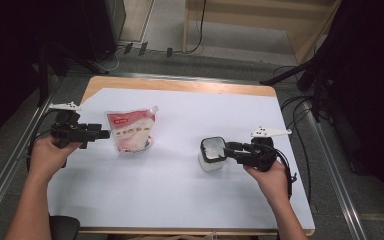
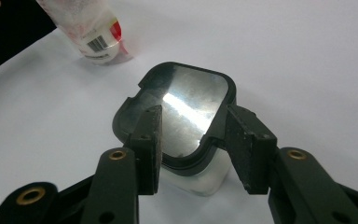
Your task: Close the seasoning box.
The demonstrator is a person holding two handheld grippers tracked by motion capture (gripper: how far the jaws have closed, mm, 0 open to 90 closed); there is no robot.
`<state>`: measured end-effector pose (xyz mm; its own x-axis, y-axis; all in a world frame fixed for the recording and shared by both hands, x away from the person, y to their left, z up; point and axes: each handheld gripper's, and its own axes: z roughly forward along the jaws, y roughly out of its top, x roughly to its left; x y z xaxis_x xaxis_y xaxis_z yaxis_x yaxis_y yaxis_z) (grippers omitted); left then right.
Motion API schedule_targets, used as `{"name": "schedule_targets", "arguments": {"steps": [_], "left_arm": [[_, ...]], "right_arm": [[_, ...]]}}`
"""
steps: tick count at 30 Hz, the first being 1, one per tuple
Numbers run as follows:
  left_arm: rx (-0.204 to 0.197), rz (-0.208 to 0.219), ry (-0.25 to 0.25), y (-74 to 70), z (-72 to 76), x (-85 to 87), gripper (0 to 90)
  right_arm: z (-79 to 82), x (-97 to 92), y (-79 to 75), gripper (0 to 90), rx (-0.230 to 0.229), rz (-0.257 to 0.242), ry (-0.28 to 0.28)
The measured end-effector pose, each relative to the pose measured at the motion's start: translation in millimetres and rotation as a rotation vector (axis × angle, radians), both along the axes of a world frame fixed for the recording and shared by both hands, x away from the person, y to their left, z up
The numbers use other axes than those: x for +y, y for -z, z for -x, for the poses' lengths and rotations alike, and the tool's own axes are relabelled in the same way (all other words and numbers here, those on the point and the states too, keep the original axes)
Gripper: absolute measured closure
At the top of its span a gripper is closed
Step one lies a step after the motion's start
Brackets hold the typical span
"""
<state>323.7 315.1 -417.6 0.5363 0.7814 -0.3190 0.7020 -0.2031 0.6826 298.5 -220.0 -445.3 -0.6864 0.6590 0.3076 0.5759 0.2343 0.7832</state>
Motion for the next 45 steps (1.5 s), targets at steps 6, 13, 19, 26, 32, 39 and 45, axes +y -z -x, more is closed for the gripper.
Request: {"name": "schedule_targets", "arguments": {"steps": [6, 13, 19, 26, 32, 39, 45], "left_arm": [[0.000, -0.010, 0.004, 1.7, 0.0, -1.4, 41.0], [0.005, -0.003, 0.008, 2.7, -1.1, -0.6, 40.7], [0.006, -0.005, 0.002, 2.8, -1.6, 0.1, 40.7], [0.012, -0.003, 0.004, 3.3, -1.9, 1.4, 40.3], [0.010, 0.003, 0.002, 3.8, -2.0, 2.2, 40.2], [0.012, 0.006, -0.003, 3.6, -1.7, 4.4, 40.2], [0.010, 0.010, -0.009, 3.5, -1.6, 5.6, 40.1]], "right_arm": [[0.4, -7.5, -0.4, 53.5, -0.019, -0.003, 0.023], [0.6, -22.2, -1.4, 50.2, -0.029, -0.010, 0.074], [-0.5, -33.9, 1.0, 45.8, -0.036, -0.001, 0.109], [-3.7, -45.3, 8.3, 43.0, -0.036, 0.022, 0.157], [-4.9, -54.0, 11.9, 41.2, -0.036, 0.028, 0.183], [-8.0, -60.5, 16.4, 38.8, -0.025, 0.040, 0.212], [-6.2, -63.5, 17.4, 36.7, -0.020, 0.039, 0.238]]}}
